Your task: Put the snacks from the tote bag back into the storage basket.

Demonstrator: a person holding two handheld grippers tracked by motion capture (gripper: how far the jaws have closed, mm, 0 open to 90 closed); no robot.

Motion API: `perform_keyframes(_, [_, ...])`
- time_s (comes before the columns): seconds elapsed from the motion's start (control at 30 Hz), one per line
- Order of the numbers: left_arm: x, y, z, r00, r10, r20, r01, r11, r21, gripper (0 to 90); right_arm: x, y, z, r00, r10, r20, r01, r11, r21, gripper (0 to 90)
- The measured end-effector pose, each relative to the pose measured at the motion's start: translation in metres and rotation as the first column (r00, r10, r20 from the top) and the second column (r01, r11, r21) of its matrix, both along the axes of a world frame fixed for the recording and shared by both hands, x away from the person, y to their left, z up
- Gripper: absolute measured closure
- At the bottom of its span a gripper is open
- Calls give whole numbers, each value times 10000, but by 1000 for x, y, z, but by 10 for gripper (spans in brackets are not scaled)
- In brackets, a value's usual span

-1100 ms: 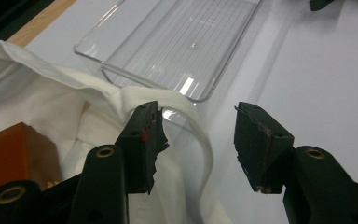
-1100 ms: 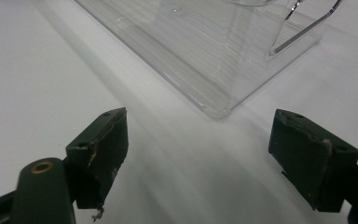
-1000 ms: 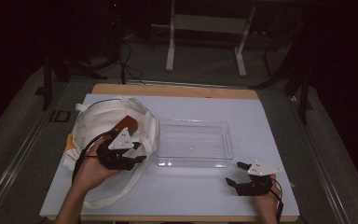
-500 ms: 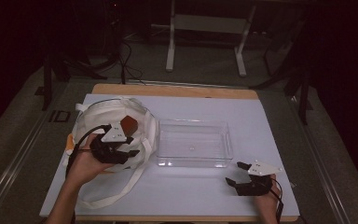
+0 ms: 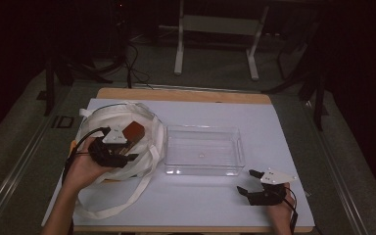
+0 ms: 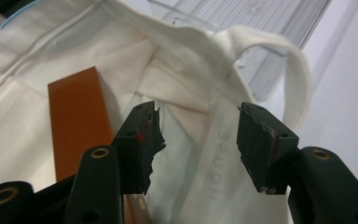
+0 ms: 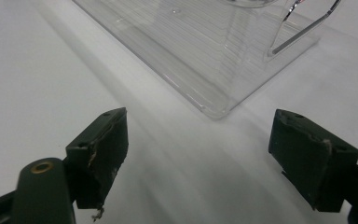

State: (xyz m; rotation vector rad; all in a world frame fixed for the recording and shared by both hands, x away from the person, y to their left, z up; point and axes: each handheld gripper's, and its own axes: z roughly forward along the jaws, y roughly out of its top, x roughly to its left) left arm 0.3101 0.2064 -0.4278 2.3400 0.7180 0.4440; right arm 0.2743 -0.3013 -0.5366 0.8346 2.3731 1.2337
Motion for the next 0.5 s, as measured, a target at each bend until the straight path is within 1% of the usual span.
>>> perform_keyframes(0.13, [2,5,-1,9990,437,-34,-436,9987,256,434,0,0,0,10000,1,1,-1,10000,-3,197])
perform_keyframes(0.17, [2,5,-1,9990,437,-34,-436,9987,256,421,0,0,0,10000,1,1,-1,10000,-3,197])
perform_keyframes(0.2, [2,5,-1,9985,549,-33,-548,9980,329,404,0,0,0,10000,0,2,0,10000,-4,197])
perform_keyframes(0.27, [3,7,0,9973,732,-35,-730,9963,453,399,0,0,0,10000,0,4,0,10000,-3,197])
perform_keyframes(0.3, [3,7,0,9973,732,-35,-730,9963,453,397,0,0,0,10000,0,4,0,10000,-3,197])
perform_keyframes(0.33, [4,9,0,9957,925,-43,-921,9938,620,388,0,0,0,10000,-8,-5,8,10000,-5,197])
perform_keyframes(0.4, [4,10,0,9954,956,-46,-951,9933,652,385,0,0,0,10000,-7,-4,7,10000,-2,197])
perform_keyframes(0.5, [5,13,-1,9935,1141,-68,-1133,9912,691,381,0,0,0,10000,-6,0,6,10000,1,197])
